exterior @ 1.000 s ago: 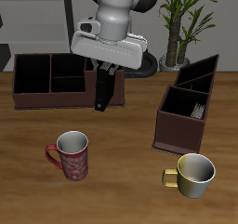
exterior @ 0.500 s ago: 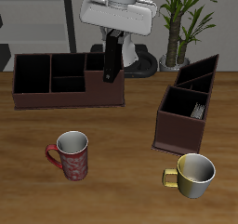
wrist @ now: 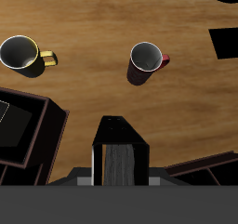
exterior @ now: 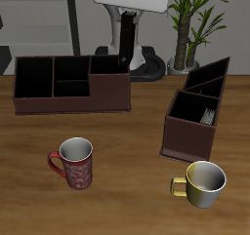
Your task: Place the yellow book into the left desk caddy's right compartment and place the black book into the left desk caddy's back compartment
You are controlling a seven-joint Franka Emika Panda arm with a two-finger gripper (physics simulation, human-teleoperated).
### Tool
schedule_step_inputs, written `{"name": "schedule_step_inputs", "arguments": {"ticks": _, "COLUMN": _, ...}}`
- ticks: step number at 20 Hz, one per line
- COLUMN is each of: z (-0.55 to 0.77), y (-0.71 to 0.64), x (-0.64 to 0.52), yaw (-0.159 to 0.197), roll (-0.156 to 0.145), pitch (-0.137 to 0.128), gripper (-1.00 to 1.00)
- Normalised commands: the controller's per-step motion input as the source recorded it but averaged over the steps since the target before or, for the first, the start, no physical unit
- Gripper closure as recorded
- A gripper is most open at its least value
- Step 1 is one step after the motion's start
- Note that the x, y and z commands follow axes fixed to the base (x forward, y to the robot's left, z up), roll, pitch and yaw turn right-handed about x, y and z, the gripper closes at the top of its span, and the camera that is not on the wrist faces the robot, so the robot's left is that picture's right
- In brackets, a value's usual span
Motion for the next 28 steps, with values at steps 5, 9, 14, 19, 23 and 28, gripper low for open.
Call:
{"name": "schedule_step_inputs", "arguments": {"ticks": 5, "z": 0.22, "y": 0.21, "x": -0.28, "yaw": 0.019, "roll": 0.024, "pitch": 0.004, "gripper": 1.0}}
{"name": "schedule_step_inputs", "arguments": {"ticks": 9, "z": 0.13, "y": 0.14, "x": -0.14, "yaw": -0.033, "roll": -0.014, "pitch": 0.019, "gripper": 1.0}}
{"name": "schedule_step_inputs", "arguments": {"ticks": 14, "z": 0.02, "y": 0.24, "x": -0.12, "yaw": -0.05, "roll": 0.016, "pitch": 0.034, "gripper": 1.0}}
{"name": "schedule_step_inputs", "arguments": {"ticks": 19, "z": 0.07, "y": 0.31, "x": -0.17, "yaw": -0.099, "roll": 0.023, "pitch": 0.022, "gripper": 1.0}}
{"name": "schedule_step_inputs", "arguments": {"ticks": 23, "z": -0.01, "y": 0.43, "x": -0.07, "yaw": -0.065, "roll": -0.022, "pitch": 0.052, "gripper": 1.0}}
{"name": "schedule_step_inputs", "arguments": {"ticks": 28, "z": -0.19, "y": 0.46, "x": -0.13, "yaw": -0.022, "roll": -0.018, "pitch": 0.063, "gripper": 1.0}}
